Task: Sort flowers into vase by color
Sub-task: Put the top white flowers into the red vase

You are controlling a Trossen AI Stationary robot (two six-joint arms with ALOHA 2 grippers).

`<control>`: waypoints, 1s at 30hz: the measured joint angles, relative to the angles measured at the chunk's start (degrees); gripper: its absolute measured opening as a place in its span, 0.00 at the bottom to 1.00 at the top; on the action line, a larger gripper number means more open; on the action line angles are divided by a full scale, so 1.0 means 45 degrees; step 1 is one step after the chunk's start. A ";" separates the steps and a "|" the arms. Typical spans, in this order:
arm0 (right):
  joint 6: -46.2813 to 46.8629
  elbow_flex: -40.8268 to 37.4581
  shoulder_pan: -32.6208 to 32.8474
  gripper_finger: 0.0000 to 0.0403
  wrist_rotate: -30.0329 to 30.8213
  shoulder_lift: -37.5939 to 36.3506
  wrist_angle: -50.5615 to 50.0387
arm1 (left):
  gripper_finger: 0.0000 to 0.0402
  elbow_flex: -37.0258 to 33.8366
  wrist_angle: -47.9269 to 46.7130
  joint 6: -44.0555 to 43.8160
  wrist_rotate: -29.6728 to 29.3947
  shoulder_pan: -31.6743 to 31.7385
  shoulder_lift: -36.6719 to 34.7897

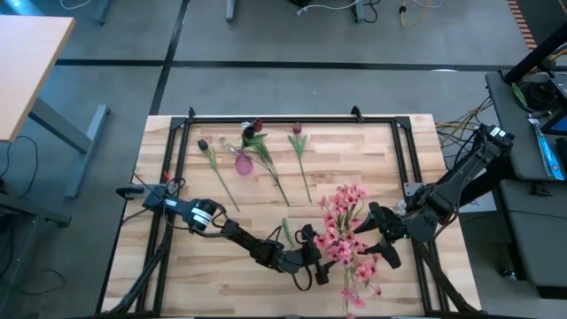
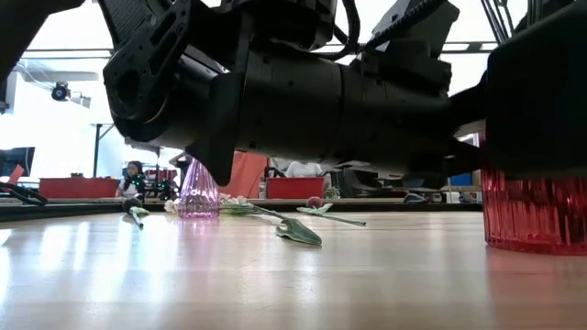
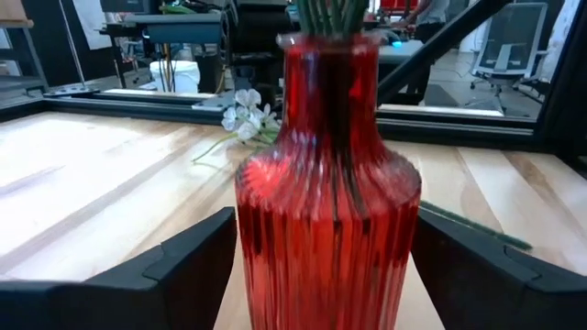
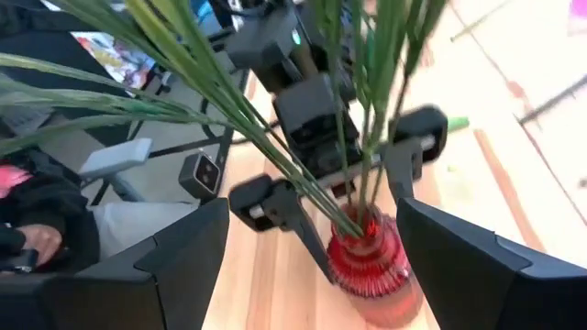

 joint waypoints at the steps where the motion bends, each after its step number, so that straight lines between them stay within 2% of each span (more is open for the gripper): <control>1: 0.0125 0.0000 0.0000 0.76 -0.0003 0.0000 -0.0081 | 0.76 0.0000 -0.0009 -0.0004 0.0000 0.0004 0.0000; 10: 0.1232 0.0000 0.0000 0.76 -0.0354 -0.0179 -0.0366 | 0.83 0.0000 -0.0099 0.0398 -0.0106 -0.0071 -0.0043; 22: 0.2803 0.0000 -0.0005 0.76 -0.0290 -0.1191 -0.2174 | 0.85 -0.0126 -0.1299 0.1950 -0.1561 -0.0590 -0.0914; 26: 0.3317 0.0000 -0.0005 0.76 -0.0277 -0.1428 -0.2839 | 0.85 -0.1012 -0.1800 0.2214 -0.1640 -0.0656 -0.1960; 30: 0.3359 0.0000 -0.0005 0.76 -0.0282 -0.1413 -0.2906 | 0.85 -0.2887 -0.1835 0.1870 -0.1666 -0.0700 -0.3518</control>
